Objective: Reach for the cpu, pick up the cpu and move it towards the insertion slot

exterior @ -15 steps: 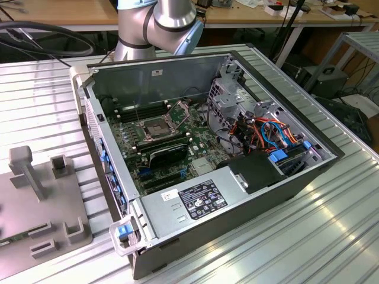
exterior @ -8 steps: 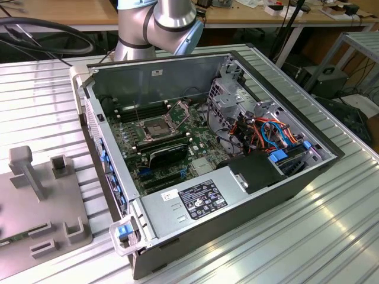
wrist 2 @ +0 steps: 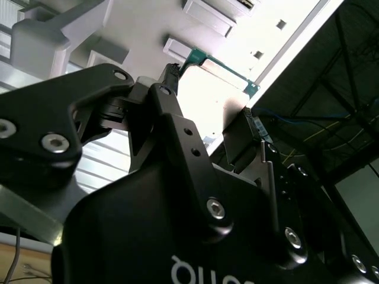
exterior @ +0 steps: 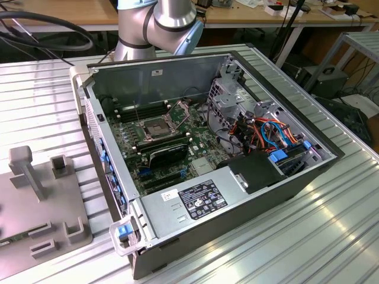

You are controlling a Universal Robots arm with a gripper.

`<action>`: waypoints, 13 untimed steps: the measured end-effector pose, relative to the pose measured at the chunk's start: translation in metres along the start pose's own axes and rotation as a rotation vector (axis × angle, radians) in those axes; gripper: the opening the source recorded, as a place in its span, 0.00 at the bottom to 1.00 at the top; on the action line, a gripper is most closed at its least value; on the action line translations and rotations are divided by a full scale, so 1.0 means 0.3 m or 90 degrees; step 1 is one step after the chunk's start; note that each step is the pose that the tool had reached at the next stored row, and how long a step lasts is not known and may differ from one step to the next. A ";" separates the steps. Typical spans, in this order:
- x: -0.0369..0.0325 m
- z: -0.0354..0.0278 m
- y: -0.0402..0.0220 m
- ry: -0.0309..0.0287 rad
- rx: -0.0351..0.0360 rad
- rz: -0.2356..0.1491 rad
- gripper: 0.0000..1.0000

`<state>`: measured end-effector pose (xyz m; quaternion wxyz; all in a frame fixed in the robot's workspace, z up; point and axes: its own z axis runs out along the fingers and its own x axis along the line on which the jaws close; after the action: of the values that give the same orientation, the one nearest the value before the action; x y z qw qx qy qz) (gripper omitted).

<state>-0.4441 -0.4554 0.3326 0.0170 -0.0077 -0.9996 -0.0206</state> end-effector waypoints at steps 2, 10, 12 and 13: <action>0.000 -0.010 0.000 0.0000 0.0000 0.000 0.55; 0.003 -0.097 0.005 0.0001 0.0002 0.000 0.55; 0.004 -0.123 0.006 0.0000 0.0001 0.000 0.55; 0.005 -0.136 0.007 0.0000 0.0001 0.000 0.55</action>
<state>-0.4441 -0.4550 0.3734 0.0170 -0.0077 -0.9996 -0.0205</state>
